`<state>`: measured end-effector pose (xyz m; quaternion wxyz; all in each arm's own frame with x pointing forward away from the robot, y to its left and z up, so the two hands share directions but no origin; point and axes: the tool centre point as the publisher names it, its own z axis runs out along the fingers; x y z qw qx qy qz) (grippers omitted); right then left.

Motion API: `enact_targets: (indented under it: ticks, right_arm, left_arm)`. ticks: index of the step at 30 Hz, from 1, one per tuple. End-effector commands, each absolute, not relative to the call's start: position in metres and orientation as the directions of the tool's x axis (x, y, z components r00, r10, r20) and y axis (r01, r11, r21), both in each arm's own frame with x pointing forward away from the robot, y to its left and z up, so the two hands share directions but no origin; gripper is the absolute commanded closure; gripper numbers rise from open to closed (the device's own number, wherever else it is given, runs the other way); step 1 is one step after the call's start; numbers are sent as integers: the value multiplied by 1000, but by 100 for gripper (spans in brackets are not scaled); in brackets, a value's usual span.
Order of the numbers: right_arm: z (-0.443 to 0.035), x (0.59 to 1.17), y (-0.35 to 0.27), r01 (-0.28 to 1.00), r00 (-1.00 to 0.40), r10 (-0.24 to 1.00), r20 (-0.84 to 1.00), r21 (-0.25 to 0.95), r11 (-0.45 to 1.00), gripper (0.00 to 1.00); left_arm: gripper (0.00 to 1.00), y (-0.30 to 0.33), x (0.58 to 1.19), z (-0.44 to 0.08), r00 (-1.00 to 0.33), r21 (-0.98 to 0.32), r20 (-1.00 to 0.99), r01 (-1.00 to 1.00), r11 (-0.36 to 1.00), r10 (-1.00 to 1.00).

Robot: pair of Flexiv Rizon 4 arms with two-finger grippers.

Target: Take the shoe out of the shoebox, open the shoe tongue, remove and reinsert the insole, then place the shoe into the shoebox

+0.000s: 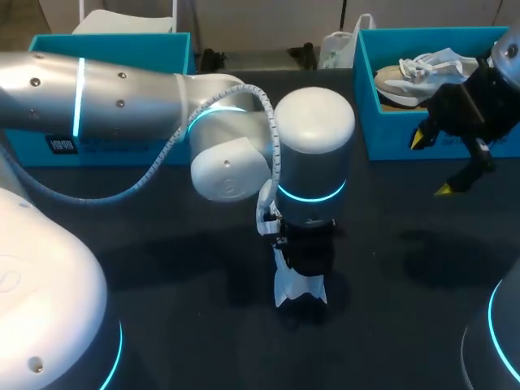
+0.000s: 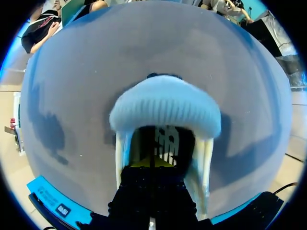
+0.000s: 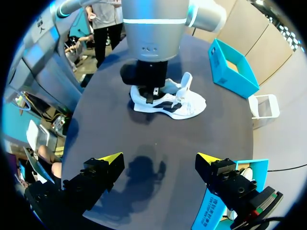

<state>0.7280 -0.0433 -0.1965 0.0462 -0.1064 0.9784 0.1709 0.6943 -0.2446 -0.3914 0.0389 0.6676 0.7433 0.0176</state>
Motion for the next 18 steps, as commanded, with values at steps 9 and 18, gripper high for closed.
enact_targets:
  ticks: [9,18]
  right_arm:
    - [-197,729,-42,-222,-973,-191,-126,322,920,0]
    - [-197,729,-42,-222,-973,-191,-126,322,920,0]
  left_arm:
    - [100,-243,696,-404,-117,157,-32,980,120,993]
    - [100,-241,696,-394,-144,188,-18,972,144,989]
